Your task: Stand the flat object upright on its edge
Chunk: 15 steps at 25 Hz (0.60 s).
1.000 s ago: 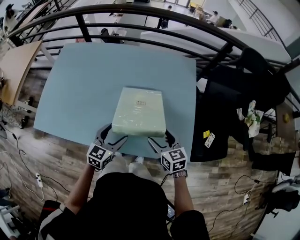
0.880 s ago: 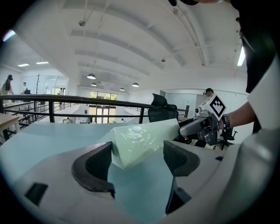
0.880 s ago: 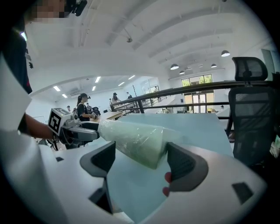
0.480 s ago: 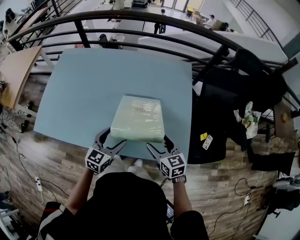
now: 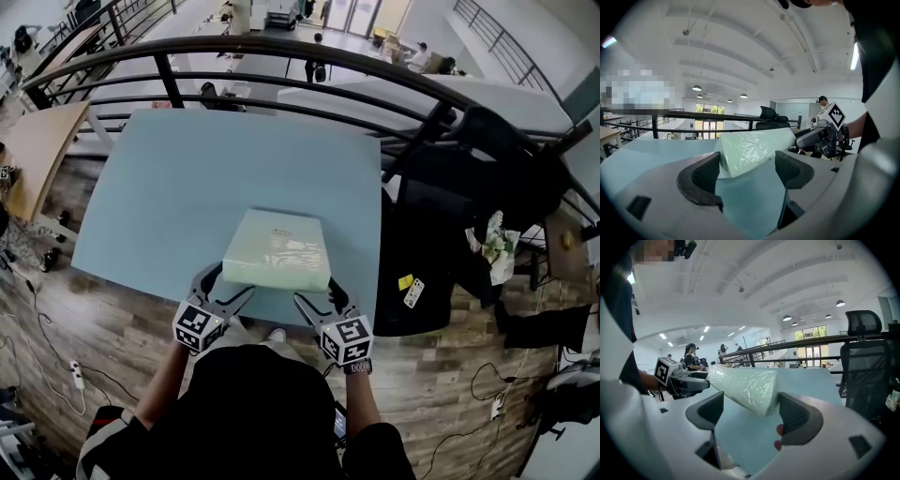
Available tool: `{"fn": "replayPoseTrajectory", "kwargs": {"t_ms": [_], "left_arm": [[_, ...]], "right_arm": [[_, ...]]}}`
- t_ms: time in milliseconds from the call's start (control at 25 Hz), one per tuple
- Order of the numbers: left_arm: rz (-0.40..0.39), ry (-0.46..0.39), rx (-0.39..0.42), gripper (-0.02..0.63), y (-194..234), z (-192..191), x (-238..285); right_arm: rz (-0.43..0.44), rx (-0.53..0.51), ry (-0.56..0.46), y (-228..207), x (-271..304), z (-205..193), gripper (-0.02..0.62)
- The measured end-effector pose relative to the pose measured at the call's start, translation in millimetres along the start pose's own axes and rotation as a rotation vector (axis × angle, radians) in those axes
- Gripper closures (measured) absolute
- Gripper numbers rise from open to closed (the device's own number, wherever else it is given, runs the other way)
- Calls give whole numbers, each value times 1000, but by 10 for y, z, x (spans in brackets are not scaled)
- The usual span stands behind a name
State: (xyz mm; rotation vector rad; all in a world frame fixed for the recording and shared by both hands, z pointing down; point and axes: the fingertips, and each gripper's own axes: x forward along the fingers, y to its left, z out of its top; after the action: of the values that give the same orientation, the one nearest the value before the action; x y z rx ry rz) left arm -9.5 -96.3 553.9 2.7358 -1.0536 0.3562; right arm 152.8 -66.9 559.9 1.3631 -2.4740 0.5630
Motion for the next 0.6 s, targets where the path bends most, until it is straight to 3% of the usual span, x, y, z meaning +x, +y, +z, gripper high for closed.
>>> {"fn": "replayPoseTrajectory", "kwargs": {"t_ms": [600], "left_arm": [[17, -37, 8, 249, -77, 148, -93]], "right_arm": [[-15, -9, -31, 98, -159, 99, 247]]}}
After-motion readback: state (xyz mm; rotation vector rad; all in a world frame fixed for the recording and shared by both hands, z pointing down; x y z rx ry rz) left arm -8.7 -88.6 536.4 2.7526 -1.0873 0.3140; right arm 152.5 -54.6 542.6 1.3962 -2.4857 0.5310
